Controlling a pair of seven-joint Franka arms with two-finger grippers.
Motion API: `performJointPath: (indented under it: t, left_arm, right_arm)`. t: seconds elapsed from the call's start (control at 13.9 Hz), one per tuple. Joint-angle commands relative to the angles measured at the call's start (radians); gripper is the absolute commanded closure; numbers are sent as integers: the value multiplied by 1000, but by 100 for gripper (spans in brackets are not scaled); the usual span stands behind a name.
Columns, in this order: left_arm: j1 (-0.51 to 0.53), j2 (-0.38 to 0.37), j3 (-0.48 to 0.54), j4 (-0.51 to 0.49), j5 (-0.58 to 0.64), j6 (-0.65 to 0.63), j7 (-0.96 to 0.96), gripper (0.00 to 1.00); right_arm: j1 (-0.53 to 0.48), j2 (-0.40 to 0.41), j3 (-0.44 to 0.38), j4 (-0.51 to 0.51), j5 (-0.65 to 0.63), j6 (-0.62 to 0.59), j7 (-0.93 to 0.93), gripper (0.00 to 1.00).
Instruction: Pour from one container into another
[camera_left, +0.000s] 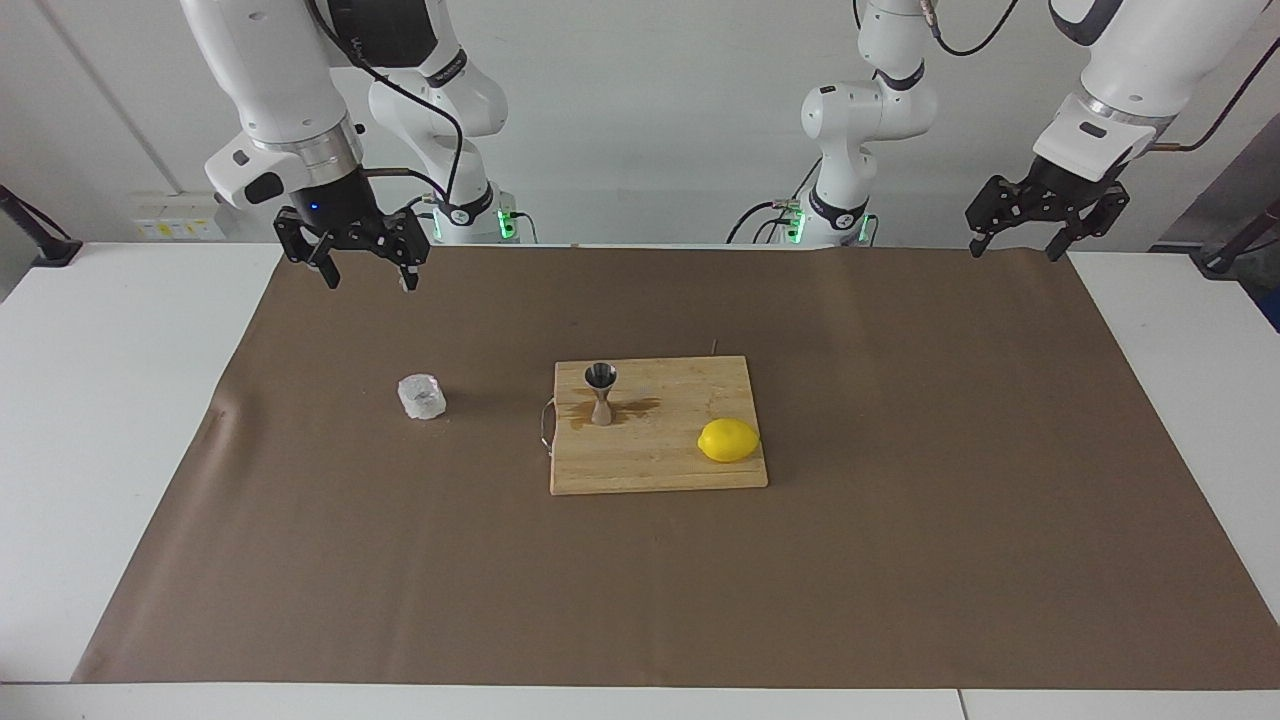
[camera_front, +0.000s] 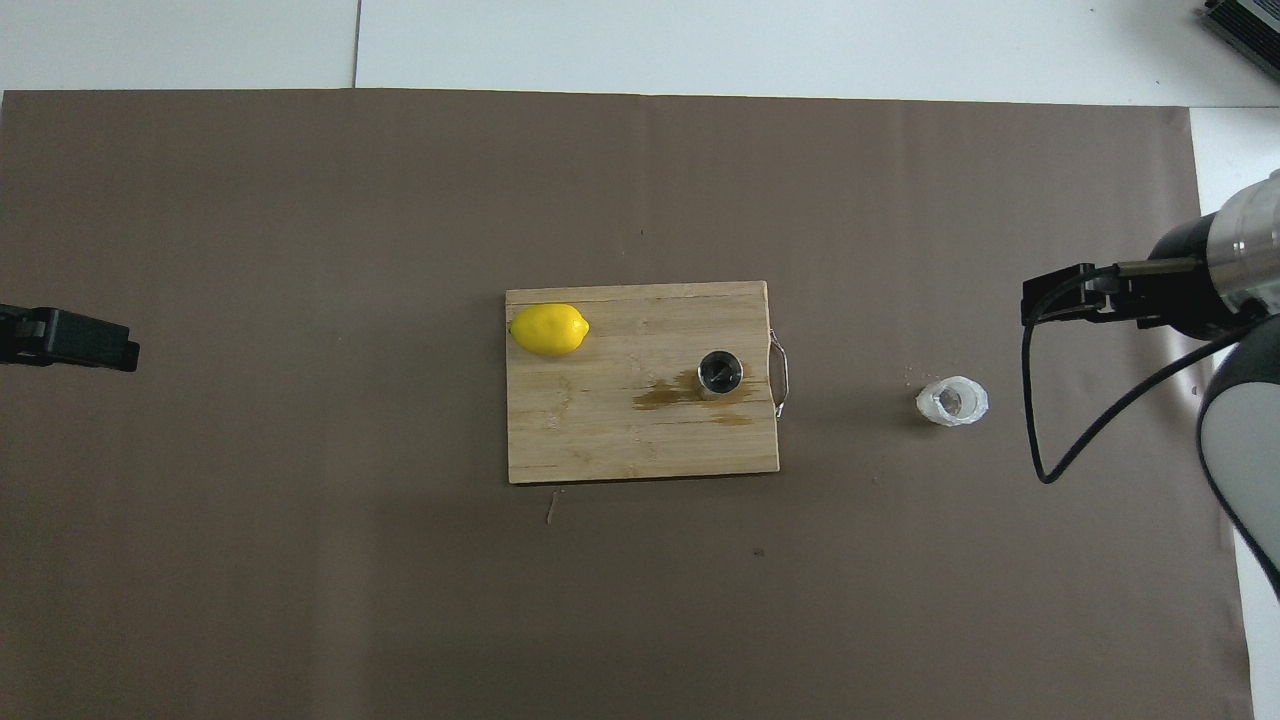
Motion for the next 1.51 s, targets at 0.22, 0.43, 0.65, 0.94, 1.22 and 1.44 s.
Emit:
performJointPath:
  t: [0.22, 0.43, 0.65, 0.94, 1.22, 1.44]
  left_arm:
    - [12, -29, -4, -28, -13, -3, -6, 0]
    - [12, -29, -4, -28, -13, -3, -6, 0]
    - [12, -29, -4, -28, -13, -3, -6, 0]
    - [12, -29, -4, -28, -13, -3, -6, 0]
    - [12, -29, -4, -28, -13, -3, -6, 0]
    - [12, -29, -4, -28, -13, -3, -6, 0]
  right_arm:
    - [49, -8, -41, 5, -6, 7, 4, 0]
    - [103, 0, -96, 5, -6, 2, 3, 0]
    - [150, 3, -143, 5, -6, 5, 3, 0]
    - [150, -3, -144, 0, -6, 1, 3, 0]
    - [150, -6, -144, -3, -6, -9, 1, 0]
    - [147, -9, -143, -6, -6, -33, -2, 0]
